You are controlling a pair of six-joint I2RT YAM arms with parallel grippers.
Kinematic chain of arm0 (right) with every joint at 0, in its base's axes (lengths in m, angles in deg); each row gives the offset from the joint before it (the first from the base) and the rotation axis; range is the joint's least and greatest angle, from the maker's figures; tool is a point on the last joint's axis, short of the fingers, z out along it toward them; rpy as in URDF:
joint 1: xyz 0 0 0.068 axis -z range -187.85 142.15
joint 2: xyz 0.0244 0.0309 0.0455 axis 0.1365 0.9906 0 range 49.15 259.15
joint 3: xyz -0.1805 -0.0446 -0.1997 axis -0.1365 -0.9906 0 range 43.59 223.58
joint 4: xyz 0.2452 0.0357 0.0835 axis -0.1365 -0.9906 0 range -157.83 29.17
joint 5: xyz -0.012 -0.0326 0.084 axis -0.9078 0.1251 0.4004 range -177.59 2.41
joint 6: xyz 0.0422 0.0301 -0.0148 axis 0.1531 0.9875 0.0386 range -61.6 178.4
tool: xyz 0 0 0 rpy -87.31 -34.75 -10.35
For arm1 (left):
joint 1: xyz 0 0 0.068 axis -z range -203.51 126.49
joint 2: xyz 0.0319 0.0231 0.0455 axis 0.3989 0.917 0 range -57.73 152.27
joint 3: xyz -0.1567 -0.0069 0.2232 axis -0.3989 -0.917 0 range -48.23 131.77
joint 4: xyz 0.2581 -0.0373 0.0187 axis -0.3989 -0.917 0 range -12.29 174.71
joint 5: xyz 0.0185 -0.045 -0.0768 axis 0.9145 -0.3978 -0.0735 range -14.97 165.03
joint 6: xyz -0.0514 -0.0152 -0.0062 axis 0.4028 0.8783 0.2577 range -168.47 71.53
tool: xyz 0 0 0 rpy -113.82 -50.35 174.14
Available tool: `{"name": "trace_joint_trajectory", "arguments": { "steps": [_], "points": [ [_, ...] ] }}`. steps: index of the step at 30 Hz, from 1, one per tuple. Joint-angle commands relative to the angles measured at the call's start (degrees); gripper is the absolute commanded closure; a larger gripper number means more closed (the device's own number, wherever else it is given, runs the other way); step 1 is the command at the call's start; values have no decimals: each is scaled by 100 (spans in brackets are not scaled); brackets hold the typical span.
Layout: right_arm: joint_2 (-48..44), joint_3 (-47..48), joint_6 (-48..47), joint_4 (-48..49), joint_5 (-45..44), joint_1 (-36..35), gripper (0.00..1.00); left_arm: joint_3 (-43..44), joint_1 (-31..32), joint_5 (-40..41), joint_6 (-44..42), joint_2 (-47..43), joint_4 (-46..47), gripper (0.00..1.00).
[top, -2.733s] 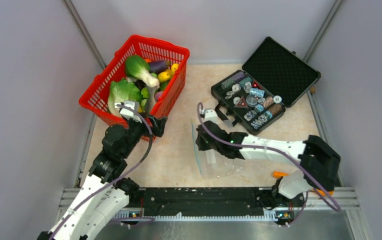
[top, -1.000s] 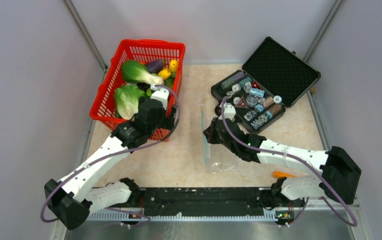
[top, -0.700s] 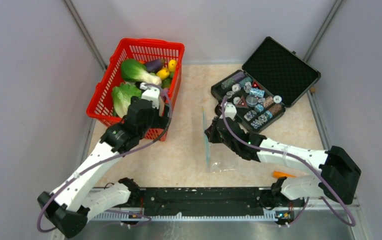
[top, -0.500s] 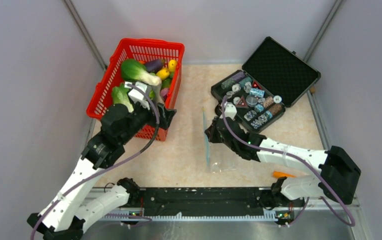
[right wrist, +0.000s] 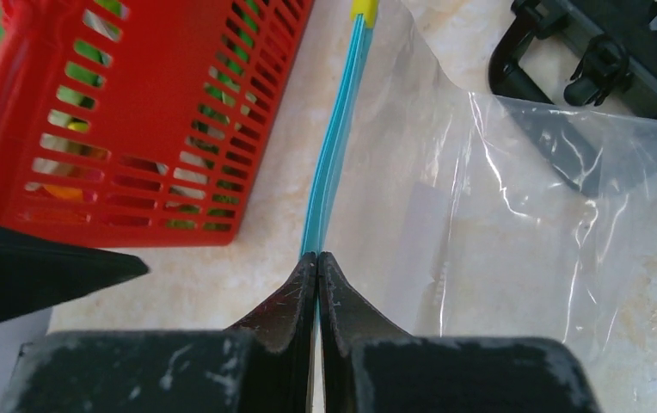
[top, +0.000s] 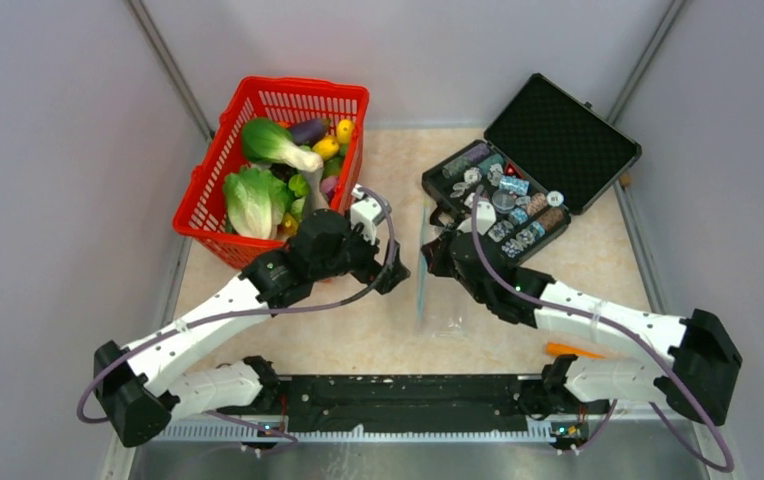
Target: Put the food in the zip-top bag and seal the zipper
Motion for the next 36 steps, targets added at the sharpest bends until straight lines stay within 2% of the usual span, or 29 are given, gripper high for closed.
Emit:
{"name": "trace_joint_trajectory", "arguments": {
  "steps": [1,11,17,24,33,36],
  "points": [
    [-368,-74,177,93,-410,42,100,-148,71,423,244,112,643,9],
    [-378,1,194,-49,-494,42,100,-185,83,-636,544,524,1434,12],
    [-339,18,197,-1,-380,44,100,-91,83,-409,408,780,1218,13],
    [-344,33,198,-16,-357,45,100,106,100,-201,481,1211,1148,19],
    [-204,48,200,-53,-298,44,100,-31,118,-320,545,1035,1488,18],
    [-213,32,224,-19,-214,43,100,50,119,-134,522,1159,1305,22]
  ]
}}
